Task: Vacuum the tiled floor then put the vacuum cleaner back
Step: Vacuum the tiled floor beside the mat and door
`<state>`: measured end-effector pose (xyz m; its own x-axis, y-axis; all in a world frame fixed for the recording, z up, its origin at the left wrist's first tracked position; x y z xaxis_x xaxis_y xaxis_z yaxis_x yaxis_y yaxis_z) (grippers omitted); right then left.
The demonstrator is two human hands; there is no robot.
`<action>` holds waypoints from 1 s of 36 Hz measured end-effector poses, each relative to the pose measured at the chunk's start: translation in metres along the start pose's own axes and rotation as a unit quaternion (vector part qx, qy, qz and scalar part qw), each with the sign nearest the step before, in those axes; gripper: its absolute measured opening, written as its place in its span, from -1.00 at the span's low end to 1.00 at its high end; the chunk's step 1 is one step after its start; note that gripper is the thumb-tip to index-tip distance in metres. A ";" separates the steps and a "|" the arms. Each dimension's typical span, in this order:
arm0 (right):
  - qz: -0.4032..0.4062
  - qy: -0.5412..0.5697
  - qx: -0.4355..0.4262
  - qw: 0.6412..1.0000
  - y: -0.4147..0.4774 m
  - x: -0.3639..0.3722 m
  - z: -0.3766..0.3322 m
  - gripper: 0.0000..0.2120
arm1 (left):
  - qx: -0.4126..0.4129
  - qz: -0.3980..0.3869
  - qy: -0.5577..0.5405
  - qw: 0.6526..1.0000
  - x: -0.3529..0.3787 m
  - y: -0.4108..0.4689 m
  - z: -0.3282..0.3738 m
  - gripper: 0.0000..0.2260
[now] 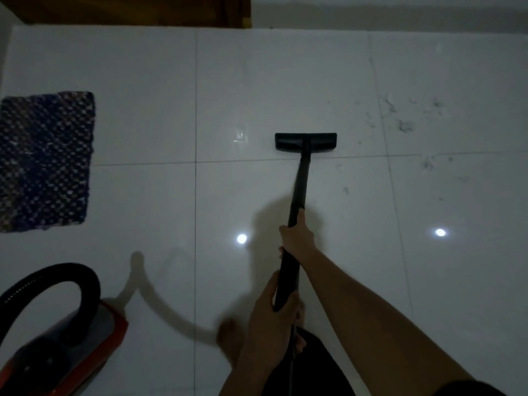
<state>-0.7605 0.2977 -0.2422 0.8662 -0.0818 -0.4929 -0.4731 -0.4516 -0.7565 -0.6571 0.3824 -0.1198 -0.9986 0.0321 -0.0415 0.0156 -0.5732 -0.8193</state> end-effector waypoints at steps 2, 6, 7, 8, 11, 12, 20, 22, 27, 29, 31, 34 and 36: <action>0.006 0.013 0.012 1.000 -0.011 -0.003 0.019 -0.26 | 0.001 -0.002 0.018 1.000 -0.003 -0.008 -0.018 -0.68; 0.010 0.040 0.034 0.999 -0.029 0.003 0.055 -0.28 | -0.001 -0.008 0.087 0.996 -0.016 -0.016 -0.053 -0.61; 0.012 0.045 0.038 0.998 -0.033 0.004 0.063 -0.28 | -0.004 -0.015 0.098 0.995 -0.019 -0.019 -0.061 -0.58; 0.015 0.052 0.041 0.998 -0.038 0.006 0.070 -0.28 | -0.003 -0.023 0.105 0.994 -0.023 -0.023 -0.068 -0.57; 0.025 0.067 0.040 0.997 -0.057 0.013 0.089 -0.28 | 0.007 -0.032 0.115 0.993 -0.035 -0.040 -0.082 -0.59; 0.027 0.073 0.039 0.996 -0.064 0.016 0.095 -0.28 | 0.012 -0.033 0.118 0.992 -0.040 -0.047 -0.086 -0.61; 0.032 0.095 0.048 0.994 -0.103 0.034 0.129 -0.28 | 0.025 -0.039 0.151 0.987 -0.069 -0.079 -0.109 -0.65; 0.032 0.097 0.056 0.993 -0.110 0.034 0.138 -0.29 | 0.023 -0.039 0.168 0.985 -0.074 -0.083 -0.119 -0.61; 0.042 0.097 0.086 0.991 -0.117 0.029 0.163 -0.28 | 0.007 -0.065 0.175 0.982 -0.072 -0.094 -0.135 -0.57; 0.046 0.094 0.092 0.990 -0.116 0.024 0.172 -0.27 | 0.010 -0.073 0.183 0.980 -0.066 -0.097 -0.139 -0.60; 0.049 0.095 0.095 0.990 -0.114 0.020 0.181 -0.27 | 0.011 -0.079 0.186 0.979 -0.060 -0.098 -0.142 -0.62; 0.046 0.096 0.094 0.990 -0.106 0.014 0.188 -0.26 | 0.002 -0.076 0.177 0.981 -0.050 -0.096 -0.148 -0.64; 0.038 0.096 0.092 0.990 -0.101 0.011 0.188 -0.26 | -0.008 -0.071 0.165 0.984 -0.044 -0.094 -0.151 -0.67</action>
<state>-0.7329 0.5092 -0.2520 0.8334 -0.2841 -0.4741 -0.5439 -0.2697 -0.7946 -0.6073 0.5581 -0.1274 -0.9205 0.3758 -0.1070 -0.1192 -0.5308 -0.8391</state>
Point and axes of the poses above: each hand's wrist, its own y-axis towards the middle knuckle, its own x-axis out of the palm, z = x × y, the point moved 5 cm from there along y, towards the middle knuckle, and after that the axes turned 12 degrees about z, right-handed, at the moved point
